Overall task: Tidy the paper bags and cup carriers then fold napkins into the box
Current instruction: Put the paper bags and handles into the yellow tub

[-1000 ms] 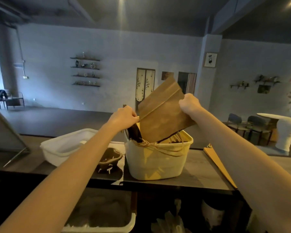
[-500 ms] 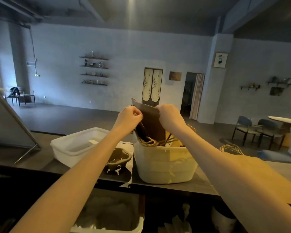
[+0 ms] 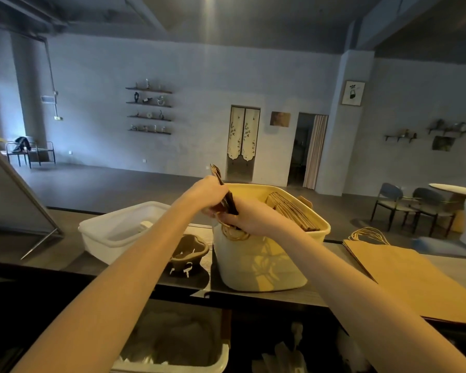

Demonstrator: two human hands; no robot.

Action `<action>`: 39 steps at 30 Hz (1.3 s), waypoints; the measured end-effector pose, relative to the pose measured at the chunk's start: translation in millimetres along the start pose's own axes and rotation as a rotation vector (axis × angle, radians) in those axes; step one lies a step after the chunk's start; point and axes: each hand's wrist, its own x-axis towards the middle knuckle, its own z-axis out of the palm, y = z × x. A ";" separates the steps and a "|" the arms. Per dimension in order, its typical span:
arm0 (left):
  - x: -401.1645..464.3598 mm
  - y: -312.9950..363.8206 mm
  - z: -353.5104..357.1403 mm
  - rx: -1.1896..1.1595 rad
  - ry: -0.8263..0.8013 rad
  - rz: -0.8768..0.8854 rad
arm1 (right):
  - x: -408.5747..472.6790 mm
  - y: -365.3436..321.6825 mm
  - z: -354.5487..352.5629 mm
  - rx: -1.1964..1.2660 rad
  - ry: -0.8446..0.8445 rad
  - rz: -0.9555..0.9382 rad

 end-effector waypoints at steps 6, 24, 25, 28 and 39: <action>0.2 -10.5 8.2 -0.307 -0.092 -0.014 | -9.8 -2.3 -10.1 -0.427 0.202 -0.051; 4.4 -9.6 6.2 -0.110 0.066 -0.018 | -6.1 15.5 -10.5 0.204 -0.057 -0.037; 6.2 -12.1 5.1 -0.098 0.086 -0.021 | -7.4 15.5 -13.9 0.251 -0.121 -0.024; 3.9 -12.8 3.8 -0.006 0.213 0.019 | -12.0 19.4 -23.1 0.390 -0.237 0.034; -12.7 49.0 12.1 0.086 0.308 0.436 | -25.7 46.6 -40.1 0.404 -0.150 0.133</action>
